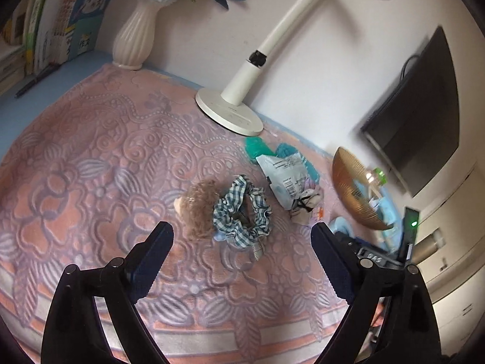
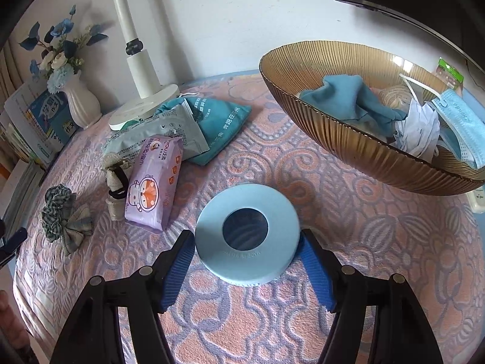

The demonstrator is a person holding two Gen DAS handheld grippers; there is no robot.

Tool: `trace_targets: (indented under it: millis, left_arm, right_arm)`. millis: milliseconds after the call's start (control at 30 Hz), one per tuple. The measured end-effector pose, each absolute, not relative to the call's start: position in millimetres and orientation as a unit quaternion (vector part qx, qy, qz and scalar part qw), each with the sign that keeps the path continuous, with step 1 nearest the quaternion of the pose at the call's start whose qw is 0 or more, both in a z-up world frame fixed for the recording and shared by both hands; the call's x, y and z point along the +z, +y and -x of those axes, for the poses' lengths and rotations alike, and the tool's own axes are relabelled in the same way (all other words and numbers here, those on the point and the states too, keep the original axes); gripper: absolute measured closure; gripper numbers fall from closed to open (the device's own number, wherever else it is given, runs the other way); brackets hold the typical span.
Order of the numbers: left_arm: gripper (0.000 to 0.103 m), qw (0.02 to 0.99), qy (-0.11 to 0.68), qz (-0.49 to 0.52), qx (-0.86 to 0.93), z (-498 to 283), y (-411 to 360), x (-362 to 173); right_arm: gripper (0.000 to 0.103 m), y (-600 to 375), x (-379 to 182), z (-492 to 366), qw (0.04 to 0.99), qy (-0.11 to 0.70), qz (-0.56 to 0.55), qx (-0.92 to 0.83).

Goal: Organize soft objects

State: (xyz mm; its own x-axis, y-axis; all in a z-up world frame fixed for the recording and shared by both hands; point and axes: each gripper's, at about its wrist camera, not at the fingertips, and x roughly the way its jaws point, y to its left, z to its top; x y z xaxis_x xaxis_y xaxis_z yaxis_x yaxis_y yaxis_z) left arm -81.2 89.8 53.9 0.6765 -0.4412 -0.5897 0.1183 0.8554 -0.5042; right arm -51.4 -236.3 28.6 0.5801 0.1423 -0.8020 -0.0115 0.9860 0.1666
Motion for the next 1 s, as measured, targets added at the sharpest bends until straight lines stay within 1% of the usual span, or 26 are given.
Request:
trace_targets:
  millis: [133,233,267,300,333,367,433,500,567,600,700,800,1000]
  left_arm:
    - [0.011,0.918,0.364,0.112,-0.112,75,52,63]
    - [0.013,0.929,0.361,-0.016,-0.076,64,9,64]
    - [0.025,0.926,0.368,-0.054,-0.061,57,-3,60]
    - [0.042,0.92,0.38,-0.082,-0.052,48,-12,53]
    - [0.075,0.914,0.39,-0.097,-0.047,40,-17,46]
    - [0.089,0.909,0.403,-0.099,-0.048,31,-16,38]
    - [0.093,0.915,0.392,-0.091,-0.031,27,-7,41]
    - [0.093,0.926,0.367,0.022,-0.079,35,24,64]
    - [0.093,0.931,0.306,0.135,-0.145,56,58,94]
    - [0.093,0.932,0.286,0.159,-0.156,65,69,107]
    - [0.093,0.926,0.263,0.199,-0.185,83,92,127]
    - [0.093,0.92,0.259,0.223,-0.193,92,102,124]
    - [0.091,0.904,0.331,0.204,-0.175,88,79,88]
  right_arm:
    - [0.034,-236,28,50,0.886,0.457,-0.069,0.044]
    - [0.032,-235,28,50,0.885,0.458,-0.068,0.046]
    - [0.031,-234,28,51,0.885,0.458,-0.068,0.046]
    - [0.031,-234,28,50,0.885,0.458,-0.068,0.047]
    - [0.031,-234,28,51,0.885,0.458,-0.068,0.047]
    - [0.031,-233,28,52,0.885,0.458,-0.068,0.046]
    - [0.03,-233,28,52,0.885,0.458,-0.067,0.046]
    - [0.028,-232,28,52,0.885,0.459,-0.064,0.048]
    - [0.027,-230,28,53,0.885,0.46,-0.062,0.048]
    - [0.026,-230,28,53,0.885,0.459,-0.062,0.048]
    - [0.026,-231,28,54,0.885,0.459,-0.065,0.049]
    - [0.026,-232,27,54,0.885,0.459,-0.068,0.049]
    - [0.026,-229,29,55,0.885,0.46,-0.062,0.045]
